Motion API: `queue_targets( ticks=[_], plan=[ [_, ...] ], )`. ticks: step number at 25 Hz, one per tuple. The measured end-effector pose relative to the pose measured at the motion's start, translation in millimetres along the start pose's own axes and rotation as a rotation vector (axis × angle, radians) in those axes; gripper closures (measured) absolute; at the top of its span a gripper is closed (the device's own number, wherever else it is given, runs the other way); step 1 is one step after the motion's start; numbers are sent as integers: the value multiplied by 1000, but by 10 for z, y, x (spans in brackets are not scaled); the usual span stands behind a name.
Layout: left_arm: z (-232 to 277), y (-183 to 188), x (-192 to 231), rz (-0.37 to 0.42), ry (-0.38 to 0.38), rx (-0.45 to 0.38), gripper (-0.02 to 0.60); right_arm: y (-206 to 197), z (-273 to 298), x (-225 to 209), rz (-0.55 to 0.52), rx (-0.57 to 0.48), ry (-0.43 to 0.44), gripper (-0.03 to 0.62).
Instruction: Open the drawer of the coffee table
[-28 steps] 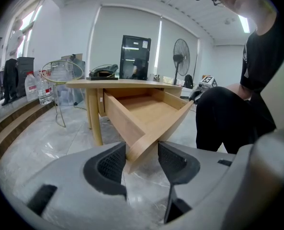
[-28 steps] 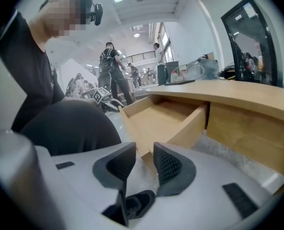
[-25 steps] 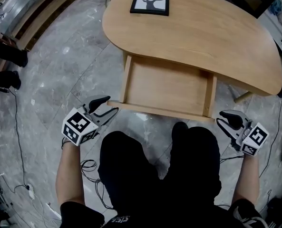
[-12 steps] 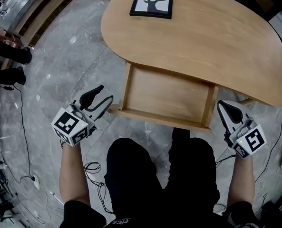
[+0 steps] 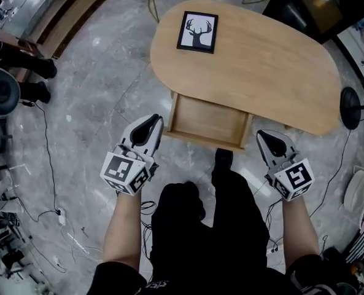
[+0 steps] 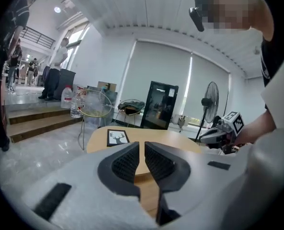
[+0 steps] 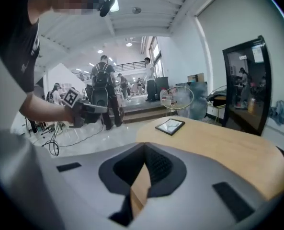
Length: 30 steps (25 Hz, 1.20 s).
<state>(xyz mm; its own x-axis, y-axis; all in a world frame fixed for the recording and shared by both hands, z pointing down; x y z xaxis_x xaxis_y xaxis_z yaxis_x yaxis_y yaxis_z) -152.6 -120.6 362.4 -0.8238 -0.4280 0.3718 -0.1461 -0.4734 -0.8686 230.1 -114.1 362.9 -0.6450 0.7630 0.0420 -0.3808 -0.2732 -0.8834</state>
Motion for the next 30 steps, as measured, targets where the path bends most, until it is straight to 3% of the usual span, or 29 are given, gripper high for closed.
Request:
queue_targets(
  ticks=[3, 7, 10, 12, 15, 17, 20, 25, 30],
  plan=[
    [-340, 425, -285, -21, 4, 14, 559, 494, -134, 283, -25, 37, 37, 589],
    [-902, 893, -583, -59, -29, 1, 575, 1088, -355, 797, 31, -2, 95, 589],
    [-1252, 1100, -709, -15, -23, -21, 580, 1426, -371, 1005, 31, -37, 122, 589],
    [-1471, 1169, -766, 4, -12, -31, 580, 1609, -421, 1112, 49, -70, 123, 589],
    [-1797, 1213, -820, -58, 1, -47, 580, 1850, -563, 1307, 91, -134, 146, 589],
    [-1974, 1259, -875, -78, 16, -56, 580, 1989, -641, 1419, 64, -141, 154, 589],
    [-2177, 1358, -1016, -54, 31, -58, 580, 2155, -790, 1539, 27, -142, 147, 589],
    [-2494, 1483, -1383, -14, 55, -67, 580, 2380, -1180, 1746, -5, -218, 225, 589],
    [-2523, 1443, -1866, -13, 76, -55, 580, 2403, -1727, 1584, 0, -281, 223, 589]
  ],
)
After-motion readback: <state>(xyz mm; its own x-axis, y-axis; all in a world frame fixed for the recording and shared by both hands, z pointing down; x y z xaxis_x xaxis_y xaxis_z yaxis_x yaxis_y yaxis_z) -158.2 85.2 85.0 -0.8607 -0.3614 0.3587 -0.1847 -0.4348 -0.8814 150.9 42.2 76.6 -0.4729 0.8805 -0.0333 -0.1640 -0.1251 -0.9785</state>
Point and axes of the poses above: the fingertips, and each gripper's own axes: z forward along the fingers, x to its left, y out of its top, the point moved 10 cm from there along -z, backward along the fingers, and after that the axes turned 10 degrees about -z, right-handed, at the moved point
